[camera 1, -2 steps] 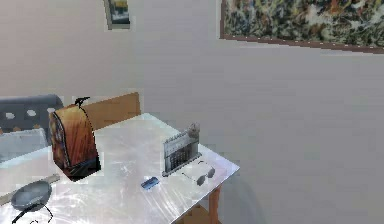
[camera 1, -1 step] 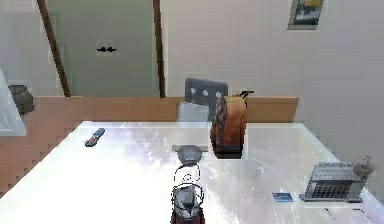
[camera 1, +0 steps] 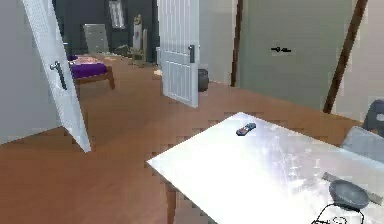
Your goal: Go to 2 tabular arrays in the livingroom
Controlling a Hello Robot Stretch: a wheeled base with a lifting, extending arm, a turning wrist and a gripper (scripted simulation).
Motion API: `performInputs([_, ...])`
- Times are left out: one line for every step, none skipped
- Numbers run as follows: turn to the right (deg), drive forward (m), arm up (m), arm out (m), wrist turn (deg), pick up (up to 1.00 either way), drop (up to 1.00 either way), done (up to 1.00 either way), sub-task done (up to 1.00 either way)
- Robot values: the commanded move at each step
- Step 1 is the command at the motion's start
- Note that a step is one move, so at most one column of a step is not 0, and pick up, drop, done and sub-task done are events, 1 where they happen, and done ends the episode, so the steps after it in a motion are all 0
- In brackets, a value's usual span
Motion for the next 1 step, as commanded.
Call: performInputs([-45.0,0.0,0.0,0.0,0.0,0.0,0.0,0.0,0.0])
